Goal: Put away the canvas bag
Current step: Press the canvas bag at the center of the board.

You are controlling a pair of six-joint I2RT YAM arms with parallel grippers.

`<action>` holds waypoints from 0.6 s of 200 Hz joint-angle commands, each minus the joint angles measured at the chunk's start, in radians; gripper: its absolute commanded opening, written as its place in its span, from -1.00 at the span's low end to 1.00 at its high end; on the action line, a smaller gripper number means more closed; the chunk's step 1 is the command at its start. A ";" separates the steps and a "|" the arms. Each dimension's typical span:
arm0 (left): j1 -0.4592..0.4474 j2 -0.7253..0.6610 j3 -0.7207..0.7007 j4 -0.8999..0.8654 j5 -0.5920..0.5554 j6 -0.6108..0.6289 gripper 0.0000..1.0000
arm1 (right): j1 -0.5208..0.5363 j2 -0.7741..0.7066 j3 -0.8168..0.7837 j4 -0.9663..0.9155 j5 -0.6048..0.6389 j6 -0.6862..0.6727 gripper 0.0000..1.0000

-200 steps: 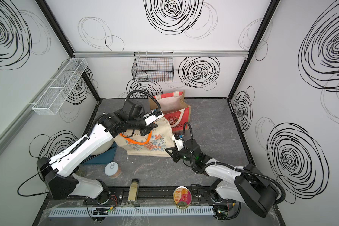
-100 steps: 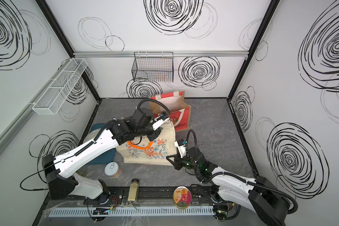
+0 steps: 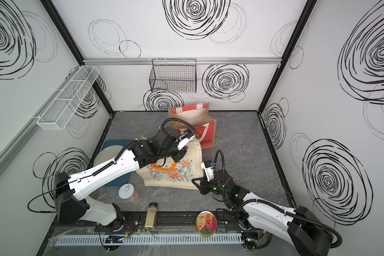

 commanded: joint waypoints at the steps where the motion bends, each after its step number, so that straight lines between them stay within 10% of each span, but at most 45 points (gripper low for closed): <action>1: -0.008 0.029 0.022 0.192 -0.061 -0.080 -0.26 | 0.015 -0.012 0.016 -0.080 -0.059 0.041 -1.00; 12: -0.009 0.035 0.016 0.243 -0.141 -0.109 0.40 | 0.012 -0.020 0.023 -0.115 -0.045 0.070 -1.00; 49: 0.064 -0.063 0.008 0.332 -0.288 -0.236 1.00 | -0.020 -0.043 0.022 -0.163 -0.021 0.181 -1.00; 120: 0.603 -0.578 -0.373 0.302 0.101 -0.605 0.99 | -0.067 -0.122 -0.006 -0.242 -0.020 0.209 -1.00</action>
